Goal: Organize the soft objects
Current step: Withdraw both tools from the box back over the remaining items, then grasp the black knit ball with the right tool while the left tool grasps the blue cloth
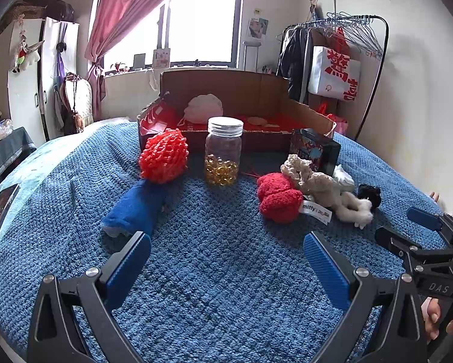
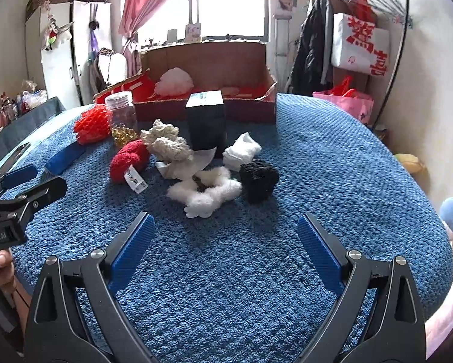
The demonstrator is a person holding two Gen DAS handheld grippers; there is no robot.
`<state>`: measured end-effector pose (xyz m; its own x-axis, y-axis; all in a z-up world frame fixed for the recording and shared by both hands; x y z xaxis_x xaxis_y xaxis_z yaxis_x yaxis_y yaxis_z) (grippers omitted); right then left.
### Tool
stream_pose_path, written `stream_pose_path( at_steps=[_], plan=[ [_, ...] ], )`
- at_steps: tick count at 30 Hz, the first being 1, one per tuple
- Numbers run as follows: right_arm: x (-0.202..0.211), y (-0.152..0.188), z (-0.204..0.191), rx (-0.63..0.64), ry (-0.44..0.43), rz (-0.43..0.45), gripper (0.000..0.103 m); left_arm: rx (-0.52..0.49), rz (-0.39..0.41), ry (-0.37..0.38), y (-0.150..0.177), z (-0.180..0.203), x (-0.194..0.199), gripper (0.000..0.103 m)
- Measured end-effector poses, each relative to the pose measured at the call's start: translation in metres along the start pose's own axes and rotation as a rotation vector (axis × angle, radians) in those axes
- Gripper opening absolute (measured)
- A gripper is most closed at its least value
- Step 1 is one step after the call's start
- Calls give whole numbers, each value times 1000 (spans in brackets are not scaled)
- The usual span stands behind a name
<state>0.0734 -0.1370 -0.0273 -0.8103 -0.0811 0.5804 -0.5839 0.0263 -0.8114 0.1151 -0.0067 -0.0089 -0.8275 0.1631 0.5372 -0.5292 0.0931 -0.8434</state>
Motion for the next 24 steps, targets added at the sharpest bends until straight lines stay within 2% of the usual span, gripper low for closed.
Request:
stream_pose_path(
  at_steps=[4,11,14,20,24],
  plan=[
    [-1,-5,-4,18,-25,-9,97,11,-15,7,-4,-7,-1,103],
    [-8,-22,10,-2,-1,-27,97,16,-49,-15,-15,-36,-6,103],
    [-15,-29,19,-32,-3,-50,97,20,-85,-16,-20,-53,-15,103],
    [-34,-36,40,-89,49,-112,97,-10,-124,-22,-30,-76,-34,103],
    [-47,-37,50,-151,39,-154,97,-41,-175,-10,-26,-83,-49,103]
  ],
)
Point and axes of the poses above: each gripper's, at about its wrist camera, not at the fingertips, and x roughly against the way its jaws point, z to its right, y to its underside, the point moved 10 cm from there along -x, roughly the way its jaws point, and after that the axes turned 3 degrees about -x, right-handed, at the moved point
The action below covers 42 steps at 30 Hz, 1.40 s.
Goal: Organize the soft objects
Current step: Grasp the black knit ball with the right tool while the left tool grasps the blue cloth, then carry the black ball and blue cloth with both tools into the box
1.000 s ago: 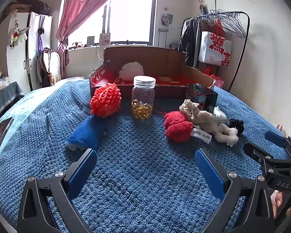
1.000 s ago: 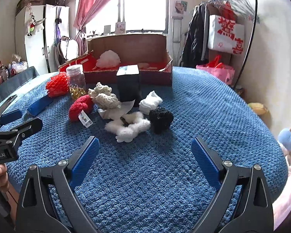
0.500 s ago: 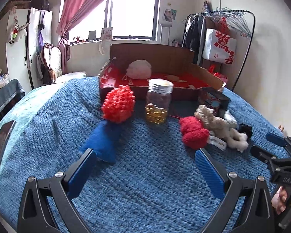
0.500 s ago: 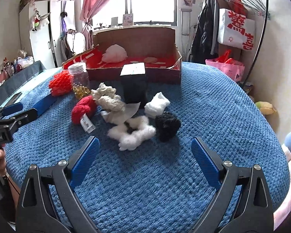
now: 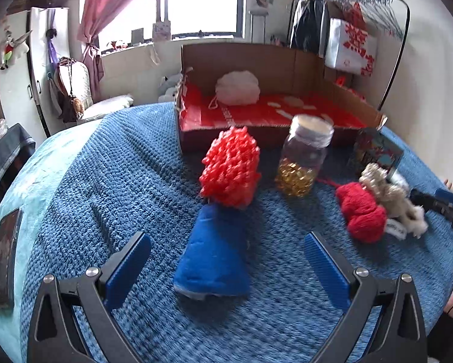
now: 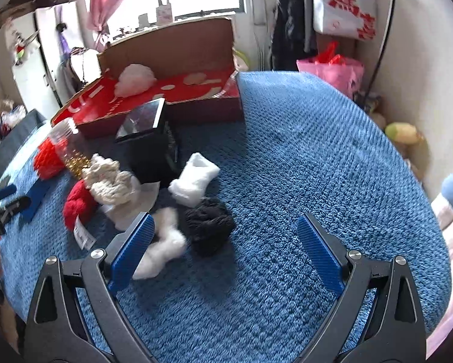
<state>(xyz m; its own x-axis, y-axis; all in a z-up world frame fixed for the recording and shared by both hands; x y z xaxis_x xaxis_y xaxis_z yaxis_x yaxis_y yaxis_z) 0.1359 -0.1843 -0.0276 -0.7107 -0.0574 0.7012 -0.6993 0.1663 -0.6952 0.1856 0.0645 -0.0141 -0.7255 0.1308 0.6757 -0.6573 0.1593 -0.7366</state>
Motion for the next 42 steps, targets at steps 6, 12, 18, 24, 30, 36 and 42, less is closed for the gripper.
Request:
stream_pose_path(
  at_steps=[6,12,18,24,30,36,42],
  plan=[
    [-17,4,3,-38,-56,-67,40,-26,-107,39,13,3,-25,63],
    [-6,5,-8,-31,-121,-36,29,-16,-93,61,16,5,-22,19],
    [24,-5,-21,30,-137,36,29,7,-58,89,15,11,-1,18],
    [33,-3,-38,57,-191,44,29,1,-9,116,7,26,25,18],
    [33,2,-42,58,-218,33,29,-9,-5,139,11,38,32,18],
    [31,5,-39,53,-216,26,29,-16,-11,148,15,45,35,18],
    [27,2,-30,46,-195,19,29,8,-27,152,8,41,27,18]
  ],
)
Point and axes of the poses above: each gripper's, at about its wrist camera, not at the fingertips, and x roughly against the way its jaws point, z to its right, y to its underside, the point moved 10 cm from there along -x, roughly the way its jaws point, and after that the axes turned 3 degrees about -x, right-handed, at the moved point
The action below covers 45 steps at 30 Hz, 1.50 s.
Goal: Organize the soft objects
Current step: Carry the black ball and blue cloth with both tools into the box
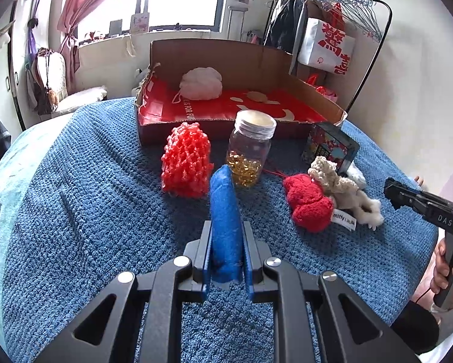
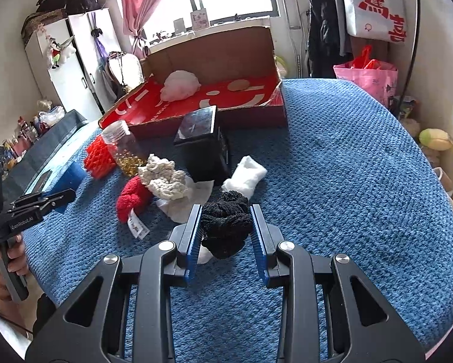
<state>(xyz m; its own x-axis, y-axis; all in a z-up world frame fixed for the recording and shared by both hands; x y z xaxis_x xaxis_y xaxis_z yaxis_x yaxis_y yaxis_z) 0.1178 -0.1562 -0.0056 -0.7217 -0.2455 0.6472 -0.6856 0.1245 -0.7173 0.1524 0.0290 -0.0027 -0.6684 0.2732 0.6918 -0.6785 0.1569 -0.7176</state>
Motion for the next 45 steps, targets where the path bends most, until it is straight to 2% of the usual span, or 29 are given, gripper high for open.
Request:
stream_pose_path(
  at_steps=[10,16,25,31,36,45],
  plan=[
    [-17,-28,23,38,72,-13,29,1,2,-34,-37,-16,-9,18],
    [-33,-56,29,84,82,-17,29,-15,-4,-48,-63,-27,-22,18],
    [-64,-99,16,173,54,-24,29,-50,-22,-3,-103,-31,-47,18],
    [-82,-125,-1,210,3,-33,29,-88,-32,32,-125,-27,-62,18],
    [-113,-139,-17,228,-41,-87,29,-96,-68,85,-140,-21,-83,18],
    [-172,-152,-25,253,-17,-217,29,-128,-146,101,-162,-17,-132,18]
  ],
)
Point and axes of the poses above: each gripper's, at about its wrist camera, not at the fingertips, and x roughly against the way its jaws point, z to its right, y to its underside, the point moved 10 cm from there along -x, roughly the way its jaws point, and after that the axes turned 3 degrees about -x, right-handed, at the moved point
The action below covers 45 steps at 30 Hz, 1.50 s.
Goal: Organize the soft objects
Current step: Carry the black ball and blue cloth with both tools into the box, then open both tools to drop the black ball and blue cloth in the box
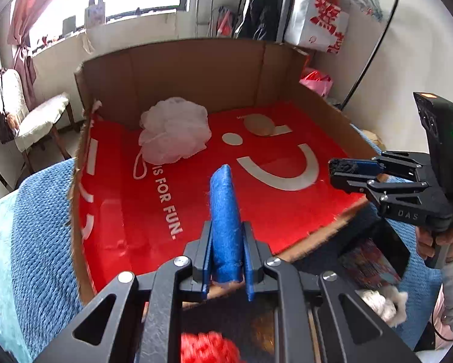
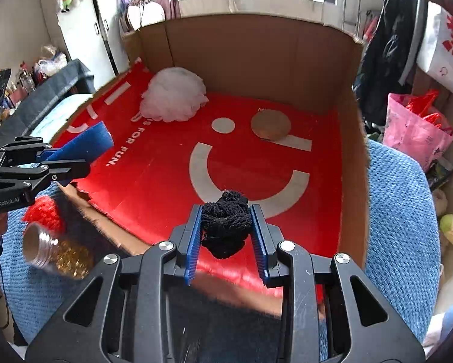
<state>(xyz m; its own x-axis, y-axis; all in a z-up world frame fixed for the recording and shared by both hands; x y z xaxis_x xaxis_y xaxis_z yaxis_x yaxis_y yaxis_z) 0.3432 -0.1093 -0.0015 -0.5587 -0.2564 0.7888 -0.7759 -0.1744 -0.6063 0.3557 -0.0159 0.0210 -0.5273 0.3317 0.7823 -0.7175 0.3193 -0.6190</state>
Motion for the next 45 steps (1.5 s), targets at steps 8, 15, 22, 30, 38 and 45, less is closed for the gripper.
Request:
stream_pose_path(
  at_steps=[8,15,22,30,38,45],
  plan=[
    [-29,2,9,-23,8,-97,29,50,-69,60,-7,-4,-34,18],
    [-39,6,10,1,25,-126,30,39,-112,54,-3,-2,-52,20],
    [-41,5,10,2,19,-127,30,41,-144,54,-1,-2,-62,23],
    [-43,5,6,42,30,-126,31,41,-140,39,-2,-5,-66,46],
    [-39,3,4,58,34,-107,62,38,-109,29,-8,-5,-56,59],
    [-27,-3,1,57,33,-82,62,38,-79,35,-10,-2,-44,72]
  ],
)
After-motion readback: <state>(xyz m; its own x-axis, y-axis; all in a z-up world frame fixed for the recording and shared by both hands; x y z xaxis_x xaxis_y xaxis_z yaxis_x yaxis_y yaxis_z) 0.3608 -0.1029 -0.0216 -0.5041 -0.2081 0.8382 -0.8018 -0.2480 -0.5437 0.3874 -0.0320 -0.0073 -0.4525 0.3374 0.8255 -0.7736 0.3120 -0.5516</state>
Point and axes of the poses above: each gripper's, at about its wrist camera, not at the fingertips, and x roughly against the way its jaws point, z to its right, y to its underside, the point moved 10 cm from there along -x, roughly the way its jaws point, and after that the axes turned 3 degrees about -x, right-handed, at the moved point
